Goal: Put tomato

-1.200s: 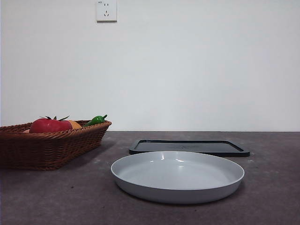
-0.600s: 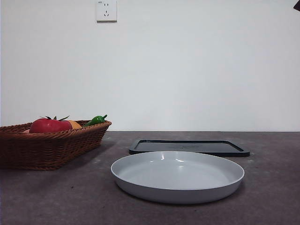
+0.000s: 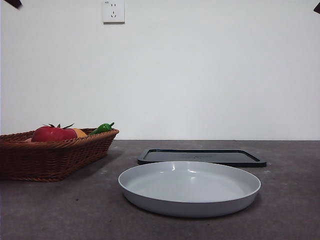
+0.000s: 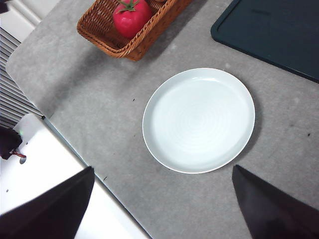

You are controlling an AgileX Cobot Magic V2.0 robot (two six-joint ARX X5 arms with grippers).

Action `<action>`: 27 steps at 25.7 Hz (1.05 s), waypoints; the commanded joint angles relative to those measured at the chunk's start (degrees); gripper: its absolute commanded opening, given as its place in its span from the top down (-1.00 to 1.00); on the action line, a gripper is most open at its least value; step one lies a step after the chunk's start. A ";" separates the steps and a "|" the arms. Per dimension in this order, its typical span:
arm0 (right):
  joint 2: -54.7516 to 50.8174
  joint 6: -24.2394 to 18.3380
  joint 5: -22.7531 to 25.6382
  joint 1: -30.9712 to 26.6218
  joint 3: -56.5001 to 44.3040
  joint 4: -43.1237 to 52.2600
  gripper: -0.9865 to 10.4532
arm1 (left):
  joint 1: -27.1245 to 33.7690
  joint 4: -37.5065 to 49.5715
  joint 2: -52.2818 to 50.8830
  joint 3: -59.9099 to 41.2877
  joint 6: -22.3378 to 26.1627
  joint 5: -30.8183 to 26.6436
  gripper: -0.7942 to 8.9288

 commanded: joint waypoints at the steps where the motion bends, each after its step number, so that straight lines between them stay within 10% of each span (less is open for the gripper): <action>1: 0.46 -0.81 0.00 0.28 1.09 0.57 0.06 | -0.17 4.28 3.43 1.11 2.29 -0.37 -0.25; 27: 0.46 -0.79 -0.02 0.28 1.09 0.50 0.06 | -1.97 32.02 38.27 1.11 10.86 -5.14 -0.25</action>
